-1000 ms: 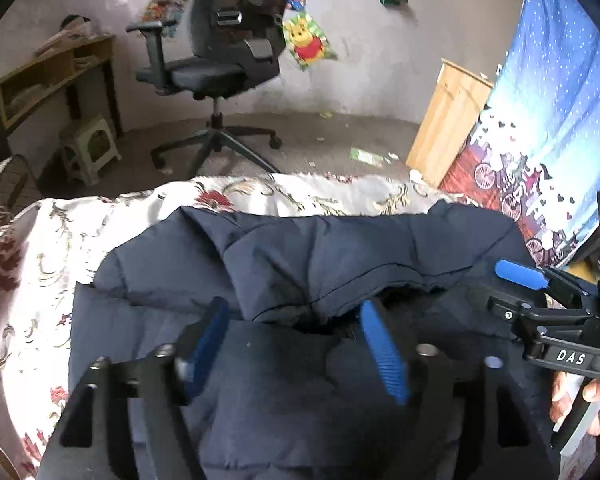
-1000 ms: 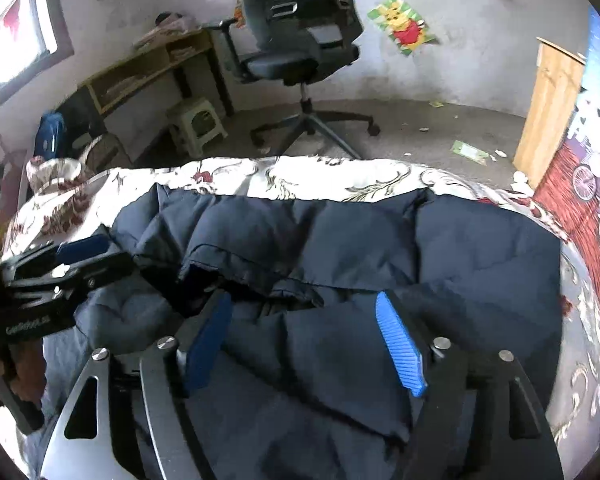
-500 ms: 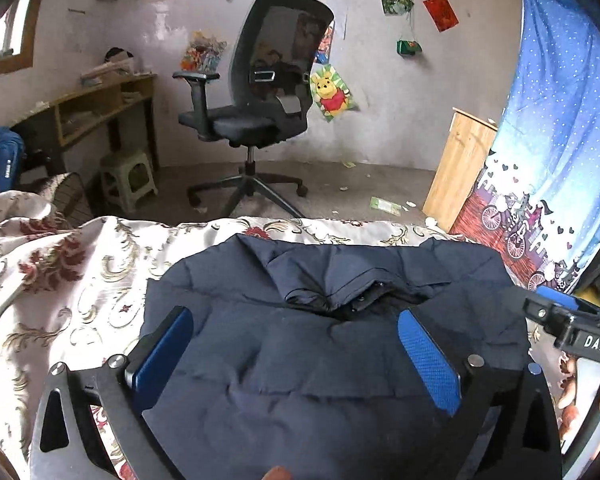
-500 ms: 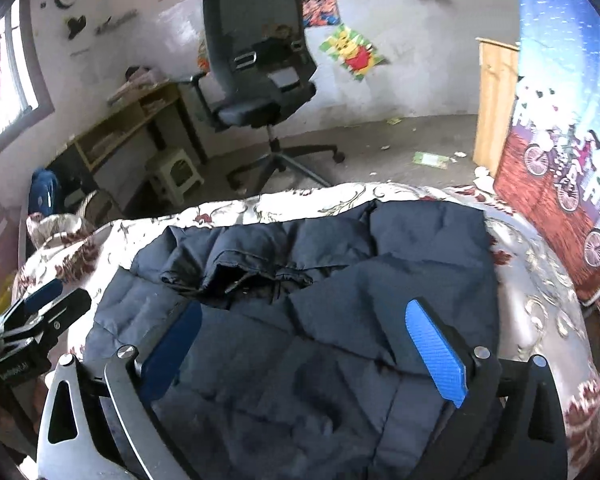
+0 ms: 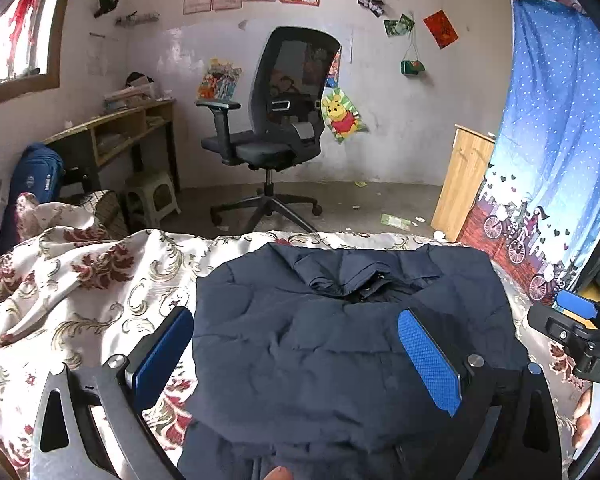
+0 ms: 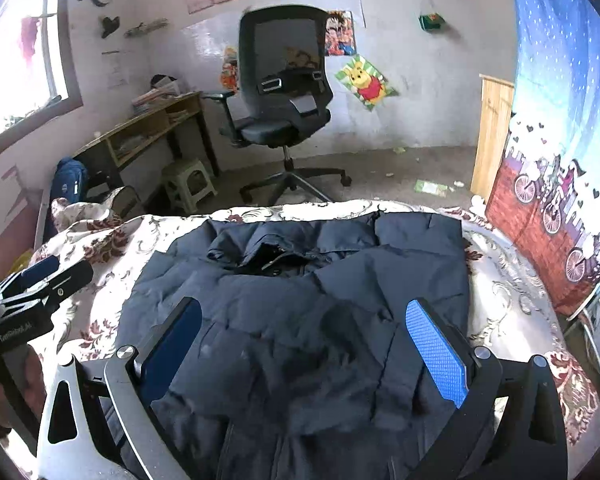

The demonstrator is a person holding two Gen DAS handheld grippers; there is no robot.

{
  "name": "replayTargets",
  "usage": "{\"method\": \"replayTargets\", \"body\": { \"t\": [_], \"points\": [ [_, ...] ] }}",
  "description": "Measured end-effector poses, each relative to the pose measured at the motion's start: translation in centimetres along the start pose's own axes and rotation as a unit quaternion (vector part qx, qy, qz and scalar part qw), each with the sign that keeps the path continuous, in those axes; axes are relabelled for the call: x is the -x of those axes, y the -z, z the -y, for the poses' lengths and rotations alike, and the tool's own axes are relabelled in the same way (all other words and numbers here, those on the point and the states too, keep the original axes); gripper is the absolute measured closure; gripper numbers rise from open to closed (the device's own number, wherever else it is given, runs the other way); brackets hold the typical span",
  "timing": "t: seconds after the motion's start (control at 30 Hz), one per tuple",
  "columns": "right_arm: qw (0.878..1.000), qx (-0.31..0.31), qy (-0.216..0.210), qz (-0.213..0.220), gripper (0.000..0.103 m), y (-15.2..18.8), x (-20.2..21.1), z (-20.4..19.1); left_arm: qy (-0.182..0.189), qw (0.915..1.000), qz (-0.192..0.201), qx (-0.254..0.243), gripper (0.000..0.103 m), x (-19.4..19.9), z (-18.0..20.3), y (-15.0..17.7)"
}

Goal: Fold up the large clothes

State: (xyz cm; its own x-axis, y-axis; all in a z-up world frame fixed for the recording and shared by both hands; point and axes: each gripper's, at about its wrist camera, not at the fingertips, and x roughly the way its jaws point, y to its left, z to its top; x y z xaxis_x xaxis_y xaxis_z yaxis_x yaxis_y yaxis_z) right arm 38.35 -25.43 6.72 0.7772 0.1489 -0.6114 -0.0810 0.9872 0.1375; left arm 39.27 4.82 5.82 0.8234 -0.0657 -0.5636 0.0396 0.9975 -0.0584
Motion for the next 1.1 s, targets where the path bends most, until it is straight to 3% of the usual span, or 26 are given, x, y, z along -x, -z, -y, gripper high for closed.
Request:
{"method": "replayTargets", "body": {
  "t": [0.43, 0.63, 0.77, 1.1],
  "points": [
    [1.0, 0.026, 0.005, 0.0, 0.003, 3.6, 7.9, -1.4, 0.021, 0.9994, 0.016, -0.023, 0.0, 7.5, 0.4, 4.2],
    [0.999, 0.039, -0.008, -0.008, 0.003, 6.0, 9.7, -1.4, 0.027, 0.9987, 0.005, -0.044, 0.0, 9.1, 1.3, 7.1],
    [0.999, 0.033, -0.012, 0.0, 0.003, 7.9, 10.9, -0.5, 0.03, 0.999, -0.005, -0.032, 0.0, 9.7, 1.5, 8.9],
    [0.997, 0.074, -0.011, 0.003, 0.003, 13.0, 12.7, 1.2, 0.001, 0.9991, 0.009, -0.041, 0.0, 12.3, 0.9, 12.9]
  ]
}}
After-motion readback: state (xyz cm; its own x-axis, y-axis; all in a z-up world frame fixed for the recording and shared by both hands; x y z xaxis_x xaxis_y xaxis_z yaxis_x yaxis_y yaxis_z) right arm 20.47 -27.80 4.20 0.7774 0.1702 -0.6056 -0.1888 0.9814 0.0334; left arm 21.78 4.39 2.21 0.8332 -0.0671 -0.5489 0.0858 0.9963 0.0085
